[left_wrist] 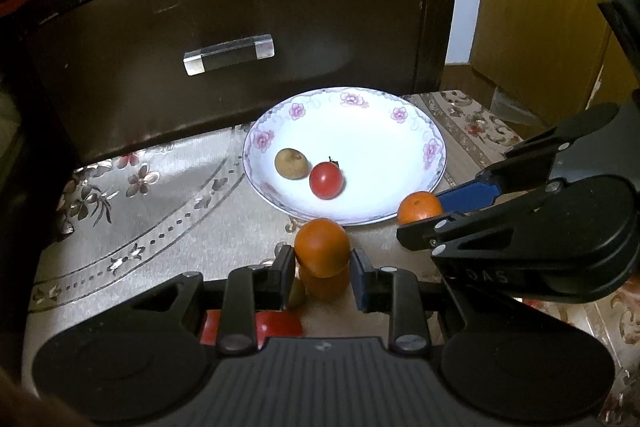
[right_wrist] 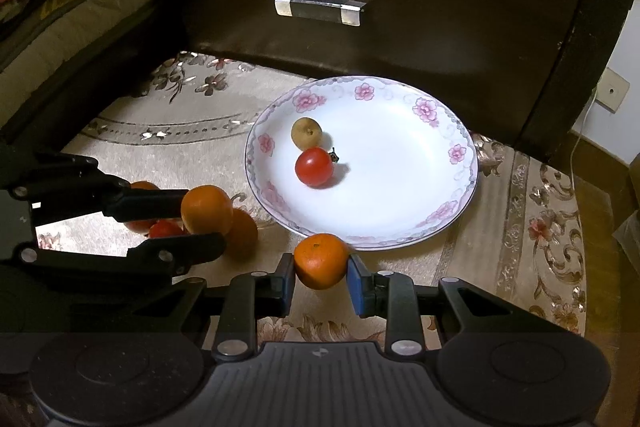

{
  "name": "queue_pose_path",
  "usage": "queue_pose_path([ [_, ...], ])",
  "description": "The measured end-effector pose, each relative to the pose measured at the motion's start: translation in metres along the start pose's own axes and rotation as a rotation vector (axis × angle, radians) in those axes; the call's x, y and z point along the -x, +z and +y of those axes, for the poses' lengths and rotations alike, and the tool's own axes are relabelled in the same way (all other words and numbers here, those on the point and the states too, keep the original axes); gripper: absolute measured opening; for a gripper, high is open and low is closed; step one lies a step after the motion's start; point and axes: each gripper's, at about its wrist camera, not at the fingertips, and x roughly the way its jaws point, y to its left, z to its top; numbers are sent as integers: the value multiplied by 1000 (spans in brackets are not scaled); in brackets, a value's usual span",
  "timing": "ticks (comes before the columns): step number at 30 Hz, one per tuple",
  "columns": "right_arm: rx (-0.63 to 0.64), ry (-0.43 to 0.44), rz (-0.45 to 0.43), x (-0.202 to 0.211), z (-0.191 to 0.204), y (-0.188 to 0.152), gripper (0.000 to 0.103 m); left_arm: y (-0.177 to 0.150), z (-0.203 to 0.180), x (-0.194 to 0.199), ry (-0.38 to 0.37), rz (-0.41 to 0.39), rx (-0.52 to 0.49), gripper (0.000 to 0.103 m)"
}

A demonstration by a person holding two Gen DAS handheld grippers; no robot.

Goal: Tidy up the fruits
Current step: 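Grasp a second mandarin with the left tool while the right tool holds its mandarin, then lower both mandarins into the white bowl and open both tools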

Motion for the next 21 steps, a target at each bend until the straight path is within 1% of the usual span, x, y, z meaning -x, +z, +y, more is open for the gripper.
queue_pose_path([
  [6,6,-24,-37,5,-2,4,25,9,1,-2,0,-16,8,35],
  [15,-25,-52,-48,-8,-13,11,26,21,4,-21,3,-15,22,35],
  [21,-37,-49,-51,-17,-21,15,26,25,6,-30,-1,-15,27,34],
])
